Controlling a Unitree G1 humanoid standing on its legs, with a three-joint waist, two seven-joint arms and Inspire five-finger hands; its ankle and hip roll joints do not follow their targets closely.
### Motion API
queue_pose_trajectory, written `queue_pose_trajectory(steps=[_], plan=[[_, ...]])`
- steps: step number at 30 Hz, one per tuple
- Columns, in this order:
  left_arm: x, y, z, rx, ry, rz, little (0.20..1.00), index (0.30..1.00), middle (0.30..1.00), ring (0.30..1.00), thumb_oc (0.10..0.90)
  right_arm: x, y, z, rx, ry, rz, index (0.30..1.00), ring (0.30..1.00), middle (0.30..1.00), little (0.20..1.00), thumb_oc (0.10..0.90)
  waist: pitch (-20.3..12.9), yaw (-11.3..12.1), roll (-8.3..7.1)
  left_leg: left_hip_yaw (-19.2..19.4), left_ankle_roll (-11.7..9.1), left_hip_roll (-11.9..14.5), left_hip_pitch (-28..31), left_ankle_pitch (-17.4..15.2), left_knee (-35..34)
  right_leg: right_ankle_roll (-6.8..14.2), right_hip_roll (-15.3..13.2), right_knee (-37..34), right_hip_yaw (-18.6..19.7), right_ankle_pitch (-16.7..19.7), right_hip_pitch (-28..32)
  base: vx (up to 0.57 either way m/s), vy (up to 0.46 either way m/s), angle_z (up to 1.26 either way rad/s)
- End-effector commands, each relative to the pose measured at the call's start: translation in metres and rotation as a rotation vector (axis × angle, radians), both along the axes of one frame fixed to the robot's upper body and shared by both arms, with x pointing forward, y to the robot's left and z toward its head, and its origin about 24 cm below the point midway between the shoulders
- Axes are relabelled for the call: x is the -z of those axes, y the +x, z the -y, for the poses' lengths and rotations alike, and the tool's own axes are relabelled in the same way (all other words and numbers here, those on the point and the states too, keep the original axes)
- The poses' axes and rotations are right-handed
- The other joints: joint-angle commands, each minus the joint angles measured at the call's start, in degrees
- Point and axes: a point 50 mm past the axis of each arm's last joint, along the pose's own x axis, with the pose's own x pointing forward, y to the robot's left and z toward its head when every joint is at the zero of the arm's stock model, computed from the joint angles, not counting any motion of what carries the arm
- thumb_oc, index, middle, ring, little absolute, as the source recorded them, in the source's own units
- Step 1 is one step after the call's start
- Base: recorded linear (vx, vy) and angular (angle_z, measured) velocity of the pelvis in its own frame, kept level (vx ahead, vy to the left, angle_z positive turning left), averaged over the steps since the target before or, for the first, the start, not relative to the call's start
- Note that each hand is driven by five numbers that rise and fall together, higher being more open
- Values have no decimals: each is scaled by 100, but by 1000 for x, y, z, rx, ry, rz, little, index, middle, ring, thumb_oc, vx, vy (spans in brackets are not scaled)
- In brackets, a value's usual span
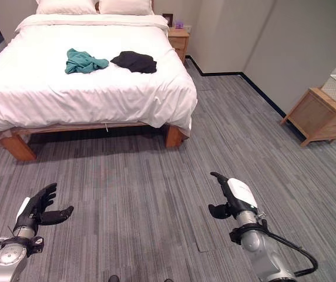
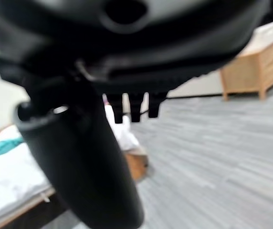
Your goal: Pick up bed clothes into laundry basket.
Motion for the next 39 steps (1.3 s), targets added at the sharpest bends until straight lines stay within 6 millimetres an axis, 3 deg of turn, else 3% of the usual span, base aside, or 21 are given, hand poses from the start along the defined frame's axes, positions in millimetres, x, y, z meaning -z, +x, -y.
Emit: queue_pose_trajectory(steps=[1,7,12,14,17,18,19,21,22,23,26,28,31,32,34,35,36,38,39], plan=[[-35,33,-5,34,6,201,900,900,900,900,800,-66,28,5,-96,-110,236,900,900,900,900,800,-344,51,250,52,-296,386,91,-310,37,682,-544,30,-86,-43,99,12,25,-4],[-30,32,-2,0,-20,195,900,900,900,900,800,-66,30,4,-84,-98,245,900,900,900,900,800,-277,49,207,62,-235,342,75,-348,37,698,-559,65,-70,14,72,8,32,-2],[-30,36,4,9,-4,199,900,900,900,900,800,-70,33,3,-73,-104,263,900,900,900,900,800,-69,-12,203,18,-82,251,61,-437,37,810,-707,913,-17,-72,-349,11,80,1],[-31,34,3,5,-1,198,900,900,900,900,800,-70,33,2,-72,-104,262,900,900,900,900,800,1,-40,181,-5,-10,166,121,-503,37,918,-819,1313,57,72,-534,43,76,2],[-32,35,3,-8,-11,211,900,900,900,900,800,-72,35,1,-73,-102,272,900,900,900,900,800,176,-107,215,-91,76,110,184,-518,37,1087,-915,2107,376,748,-1058,0,46,-1],[-32,35,3,-11,-13,213,900,900,900,900,800,-72,35,0,-71,-97,276,900,900,900,900,800,211,-108,263,-97,94,142,165,-520,37,1087,-898,2208,448,678,-1188,101,66,-11],[-32,36,4,-12,-16,215,900,900,900,900,800,-70,35,-1,-70,-85,276,900,900,900,900,800,219,-130,254,-129,107,105,186,-613,37,1015,-797,2134,508,407,-1332,128,49,1],[-32,36,4,-12,-16,214,900,900,900,900,800,-70,34,-1,-69,-85,276,900,900,900,900,800,214,-132,257,-134,103,113,189,-628,37,1013,-793,2145,500,382,-1330,122,18,9],[-34,40,7,-4,-27,228,900,900,900,900,800,-67,32,0,-55,-78,271,900,900,900,900,800,255,-223,219,-214,113,26,236,-692,37,810,-459,1676,558,95,-1469,336,-39,5],[-35,40,9,11,-26,227,900,900,900,900,800,-63,29,1,-45,-68,262,900,900,900,900,800,251,-340,154,-362,94,-54,358,-863,37,678,-192,842,566,171,-1606,355,-40,8],[-33,40,8,11,-16,217,900,900,900,900,800,-57,25,2,-32,-58,245,900,900,900,900,800,256,-515,194,-555,45,1,537,-1081,37,681,44,238,539,515,-1824,332,-79,39],[-32,40,8,17,-6,202,900,900,900,900,800,-53,21,3,-29,-57,223,900,900,900,900,800,279,-627,191,-745,-20,36,725,-1266,37,728,111,138,635,659,-2086,357,-128,82],[-27,36,10,30,4,175,900,900,900,900,800,-52,16,2,-40,-59,215,900,900,900,900,800,177,-670,248,-836,-129,236,853,-1379,37,620,151,109,549,729,-1961,299,-172,96],[-24,33,11,28,-4,164,900,900,900,900,800,-52,16,2,-44,-58,215,900,900,900,900,800,154,-649,290,-772,-170,358,896,-1262,37,591,171,122,493,686,-1874,295,-165,23],[-21,28,13,31,-22,156,900,900,900,900,800,-57,16,0,-66,-57,235,900,900,900,900,800,179,-564,397,-629,-330,585,770,-659,343,465,295,87,452,543,-1595,246,-157,6],[-23,32,15,38,-29,166,900,900,900,900,800,-65,20,0,-78,-61,268,900,900,900,900,800,340,-442,410,-648,-560,665,115,-213,1536,269,337,41,368,321,-1290,140,-144,12],[-23,32,15,39,-29,168,900,900,900,900,800,-65,20,0,-78,-61,270,900,900,900,900,800,339,-462,385,-676,-562,635,61,-184,1564,262,306,30,352,356,-1313,120,-157,13],[-26,38,16,38,-32,184,900,900,900,900,800,-73,24,-1,-88,-65,296,900,900,900,900,800,422,-419,277,-502,-571,735,-468,171,2369,143,211,30,240,152,-1143,148,-121,14],[-28,39,17,39,-36,195,900,900,900,900,800,-76,26,-1,-91,-69,304,900,900,900,900,800,469,-382,230,-387,-528,769,-688,183,2584,125,168,30,245,70,-1059,205,-110,6]])
